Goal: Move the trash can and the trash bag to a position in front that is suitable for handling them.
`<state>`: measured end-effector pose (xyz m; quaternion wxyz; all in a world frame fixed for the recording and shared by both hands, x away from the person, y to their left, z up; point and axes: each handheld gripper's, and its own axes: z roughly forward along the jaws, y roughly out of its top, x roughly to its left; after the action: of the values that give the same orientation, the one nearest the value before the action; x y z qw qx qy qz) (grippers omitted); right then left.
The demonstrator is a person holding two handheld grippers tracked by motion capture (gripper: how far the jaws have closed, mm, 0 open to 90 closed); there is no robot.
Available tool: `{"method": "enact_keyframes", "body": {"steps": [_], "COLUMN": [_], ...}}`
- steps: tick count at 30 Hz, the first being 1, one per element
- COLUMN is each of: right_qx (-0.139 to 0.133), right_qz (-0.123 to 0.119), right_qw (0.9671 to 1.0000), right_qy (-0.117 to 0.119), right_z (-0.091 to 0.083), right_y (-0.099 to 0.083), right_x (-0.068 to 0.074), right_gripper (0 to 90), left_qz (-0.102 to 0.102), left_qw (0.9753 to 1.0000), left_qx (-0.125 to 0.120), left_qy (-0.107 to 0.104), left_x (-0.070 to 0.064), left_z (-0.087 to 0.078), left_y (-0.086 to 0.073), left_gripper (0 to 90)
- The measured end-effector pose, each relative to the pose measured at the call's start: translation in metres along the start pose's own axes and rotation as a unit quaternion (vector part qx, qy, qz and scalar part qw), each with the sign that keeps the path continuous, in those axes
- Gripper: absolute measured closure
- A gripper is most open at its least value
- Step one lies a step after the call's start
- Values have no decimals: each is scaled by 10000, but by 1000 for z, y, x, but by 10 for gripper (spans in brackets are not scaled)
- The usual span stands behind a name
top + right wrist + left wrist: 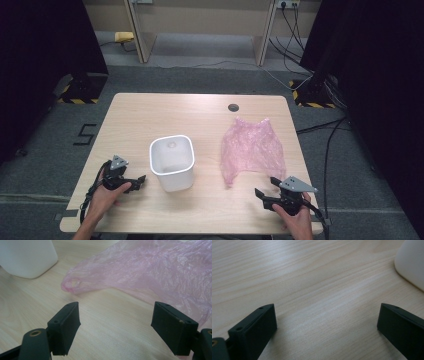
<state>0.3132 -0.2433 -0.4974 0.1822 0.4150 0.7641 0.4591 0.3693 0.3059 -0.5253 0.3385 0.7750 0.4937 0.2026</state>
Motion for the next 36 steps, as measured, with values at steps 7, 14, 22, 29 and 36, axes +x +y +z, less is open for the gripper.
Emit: {"method": "enact_keyframes", "body": {"steps": [7, 14, 22, 29, 36], "right_qx": [-75, -110, -163, -278, -287], "right_qz": [-89, -133, -117, -186, -359], "right_qw": [9999, 9998, 9998, 9994, 9989], "right_qy": [-61, -85, -87, -59, -97], "right_z": [1, 1, 4, 11, 16], "right_y": [4, 7, 10, 17, 23], "right_x": [2, 5, 7, 13, 20], "right_gripper": [231, 231, 233, 236, 234], "left_qz": [66, 112, -27, -239, -158], "left_qw": [10000, 9983, 9942, 9915, 9922], "left_qx": [-29, -331, -749, -920, -828], "left_qy": [-41, -473, -767, -887, -924], "left_x": [-5, -24, -38, -52, -62], "left_z": [-10, -28, -37, -36, -24], "left_y": [-1, -3, 1, 10, 22], "left_gripper": [156, 151, 151, 151, 152]}}
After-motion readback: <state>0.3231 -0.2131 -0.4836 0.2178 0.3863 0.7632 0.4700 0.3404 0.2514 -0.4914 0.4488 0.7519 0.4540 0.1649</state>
